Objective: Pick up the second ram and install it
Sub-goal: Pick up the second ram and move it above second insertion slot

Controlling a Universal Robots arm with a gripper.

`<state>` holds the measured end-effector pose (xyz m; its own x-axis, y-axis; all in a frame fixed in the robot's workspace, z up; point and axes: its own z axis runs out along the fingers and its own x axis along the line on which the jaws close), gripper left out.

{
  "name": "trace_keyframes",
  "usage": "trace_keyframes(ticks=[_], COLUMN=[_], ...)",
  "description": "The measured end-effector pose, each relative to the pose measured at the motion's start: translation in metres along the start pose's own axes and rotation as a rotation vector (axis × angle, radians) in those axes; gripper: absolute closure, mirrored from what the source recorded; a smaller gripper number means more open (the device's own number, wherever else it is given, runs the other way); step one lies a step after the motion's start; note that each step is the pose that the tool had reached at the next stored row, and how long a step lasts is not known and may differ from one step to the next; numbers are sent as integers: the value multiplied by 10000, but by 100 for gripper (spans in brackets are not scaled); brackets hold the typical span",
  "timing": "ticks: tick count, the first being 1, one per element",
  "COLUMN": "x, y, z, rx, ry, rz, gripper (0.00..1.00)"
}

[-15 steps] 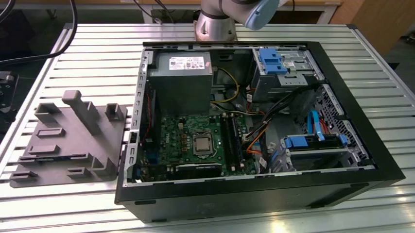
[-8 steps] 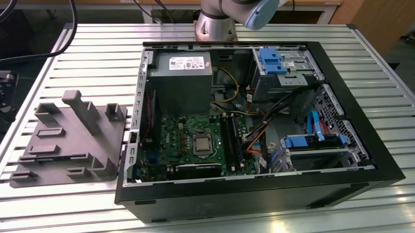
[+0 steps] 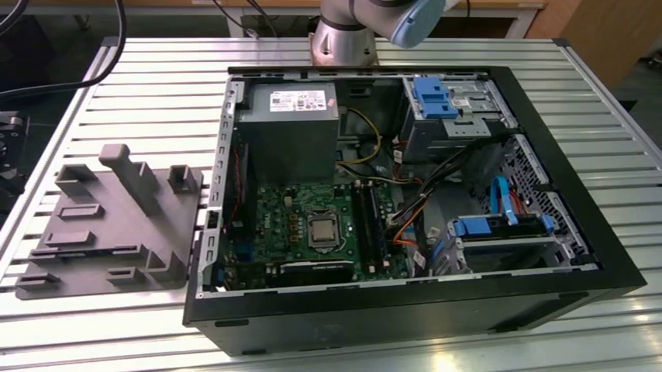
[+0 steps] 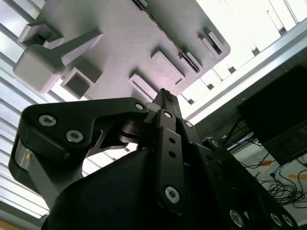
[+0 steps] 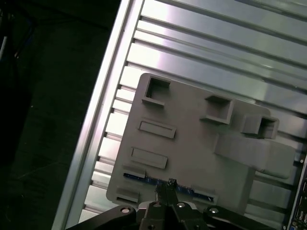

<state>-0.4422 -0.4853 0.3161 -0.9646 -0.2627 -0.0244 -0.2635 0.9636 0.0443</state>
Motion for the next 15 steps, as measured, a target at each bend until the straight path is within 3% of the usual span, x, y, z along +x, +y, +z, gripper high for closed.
trace_keyframes(ticks=[15], x=[0], y=[0], z=[0], rx=[-20], ry=[37], rz=[-835], gripper=[89])
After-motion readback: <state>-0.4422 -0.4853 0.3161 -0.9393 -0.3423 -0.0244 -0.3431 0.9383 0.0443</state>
